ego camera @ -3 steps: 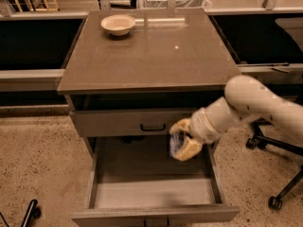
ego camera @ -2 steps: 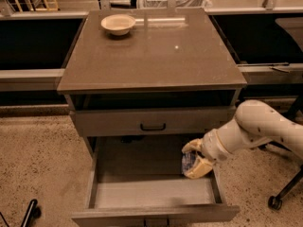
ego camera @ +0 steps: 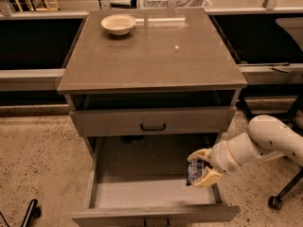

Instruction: Place rxbar blueberry into middle drawer

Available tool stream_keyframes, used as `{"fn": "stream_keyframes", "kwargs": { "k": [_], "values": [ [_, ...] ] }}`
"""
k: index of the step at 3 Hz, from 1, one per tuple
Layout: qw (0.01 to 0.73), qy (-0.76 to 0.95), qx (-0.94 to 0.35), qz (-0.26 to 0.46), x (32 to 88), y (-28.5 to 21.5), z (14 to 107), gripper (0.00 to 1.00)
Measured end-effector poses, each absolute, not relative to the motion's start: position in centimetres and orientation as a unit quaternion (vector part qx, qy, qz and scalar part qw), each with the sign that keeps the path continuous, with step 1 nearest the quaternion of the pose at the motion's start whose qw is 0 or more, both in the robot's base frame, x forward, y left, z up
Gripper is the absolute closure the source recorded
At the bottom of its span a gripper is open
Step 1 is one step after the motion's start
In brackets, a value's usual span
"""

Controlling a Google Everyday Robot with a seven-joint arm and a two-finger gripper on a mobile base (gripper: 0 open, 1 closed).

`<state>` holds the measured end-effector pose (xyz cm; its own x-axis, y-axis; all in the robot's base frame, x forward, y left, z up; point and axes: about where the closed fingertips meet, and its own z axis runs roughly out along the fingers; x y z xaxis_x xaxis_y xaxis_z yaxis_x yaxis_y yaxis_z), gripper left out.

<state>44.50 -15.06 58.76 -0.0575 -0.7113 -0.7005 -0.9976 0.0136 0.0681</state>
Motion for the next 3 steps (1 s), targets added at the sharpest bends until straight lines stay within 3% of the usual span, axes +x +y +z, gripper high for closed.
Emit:
{"fn": "stream_keyframes", "kwargs": {
  "k": [1, 3],
  "values": [
    [0.237, 0.677, -0.628, 0.303, 45.4, -14.9, 57.0, 1.00],
    [0.339, 0.663, -0.570, 0.347, 50.3, -8.7, 44.6, 0.96]
  ]
}}
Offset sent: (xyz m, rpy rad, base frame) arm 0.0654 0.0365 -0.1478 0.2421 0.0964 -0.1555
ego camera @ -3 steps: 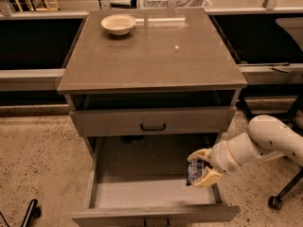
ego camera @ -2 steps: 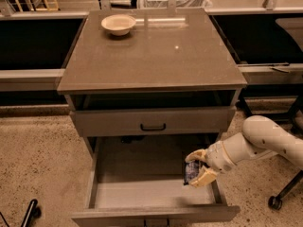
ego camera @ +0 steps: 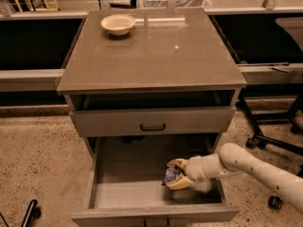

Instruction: Place rxbar blueberry into middle drawer

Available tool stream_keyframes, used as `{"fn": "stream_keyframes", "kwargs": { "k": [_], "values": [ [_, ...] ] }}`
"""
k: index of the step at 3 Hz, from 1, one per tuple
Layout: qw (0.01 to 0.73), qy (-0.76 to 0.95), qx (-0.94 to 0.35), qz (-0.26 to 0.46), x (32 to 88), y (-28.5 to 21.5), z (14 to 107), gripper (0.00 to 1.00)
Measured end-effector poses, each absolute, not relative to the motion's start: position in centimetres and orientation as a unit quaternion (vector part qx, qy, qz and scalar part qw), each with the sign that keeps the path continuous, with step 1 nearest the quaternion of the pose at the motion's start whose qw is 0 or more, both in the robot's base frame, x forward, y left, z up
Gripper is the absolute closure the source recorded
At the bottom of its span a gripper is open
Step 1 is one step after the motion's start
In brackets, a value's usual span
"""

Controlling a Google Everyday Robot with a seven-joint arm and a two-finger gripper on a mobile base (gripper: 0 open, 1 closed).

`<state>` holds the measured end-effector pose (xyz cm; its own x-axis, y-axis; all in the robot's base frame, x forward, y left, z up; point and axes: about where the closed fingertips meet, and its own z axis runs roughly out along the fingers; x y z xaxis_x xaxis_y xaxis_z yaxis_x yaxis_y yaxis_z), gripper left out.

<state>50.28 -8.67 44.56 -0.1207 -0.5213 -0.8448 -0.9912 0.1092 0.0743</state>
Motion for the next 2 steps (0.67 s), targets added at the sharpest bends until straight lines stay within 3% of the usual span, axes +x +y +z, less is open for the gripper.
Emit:
{"fn": "stream_keyframes", "kwargs": {
  "k": [2],
  "values": [
    [0.364, 0.656, -0.585, 0.310, 51.20, -6.69, 42.13, 0.50]
  ]
}}
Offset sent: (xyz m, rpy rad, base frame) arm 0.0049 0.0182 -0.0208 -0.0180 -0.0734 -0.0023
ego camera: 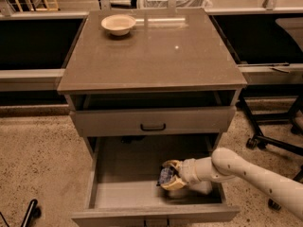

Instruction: Place rxbar blueberry into middle drawer

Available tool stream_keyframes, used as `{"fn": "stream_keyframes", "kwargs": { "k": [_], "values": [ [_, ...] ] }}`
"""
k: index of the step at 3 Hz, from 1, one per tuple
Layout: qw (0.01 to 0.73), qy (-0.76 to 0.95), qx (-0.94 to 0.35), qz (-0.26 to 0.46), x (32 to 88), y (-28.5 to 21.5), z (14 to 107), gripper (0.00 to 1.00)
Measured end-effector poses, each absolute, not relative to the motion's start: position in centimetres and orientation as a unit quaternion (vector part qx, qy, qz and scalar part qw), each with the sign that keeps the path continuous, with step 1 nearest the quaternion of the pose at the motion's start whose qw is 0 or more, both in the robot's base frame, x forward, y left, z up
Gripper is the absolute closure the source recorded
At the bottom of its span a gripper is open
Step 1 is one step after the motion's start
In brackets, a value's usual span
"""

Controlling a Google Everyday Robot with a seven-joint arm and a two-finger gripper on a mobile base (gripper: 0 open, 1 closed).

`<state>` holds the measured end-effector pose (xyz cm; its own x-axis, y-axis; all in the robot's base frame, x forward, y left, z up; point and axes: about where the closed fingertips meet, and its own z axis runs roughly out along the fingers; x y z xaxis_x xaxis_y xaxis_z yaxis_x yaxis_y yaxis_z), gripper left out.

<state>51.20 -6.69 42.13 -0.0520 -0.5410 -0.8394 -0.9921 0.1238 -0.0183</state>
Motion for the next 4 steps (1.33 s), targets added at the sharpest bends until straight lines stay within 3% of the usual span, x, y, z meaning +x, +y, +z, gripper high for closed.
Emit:
{"fn": "stream_keyframes", "kwargs": {
  "k": [2, 4],
  "values": [
    [0.364, 0.656, -0.585, 0.310, 51.20, -6.68, 42.13, 0.04],
    [0.363, 0.655, -0.585, 0.310, 51.19, -6.68, 42.13, 0.00]
  ]
}}
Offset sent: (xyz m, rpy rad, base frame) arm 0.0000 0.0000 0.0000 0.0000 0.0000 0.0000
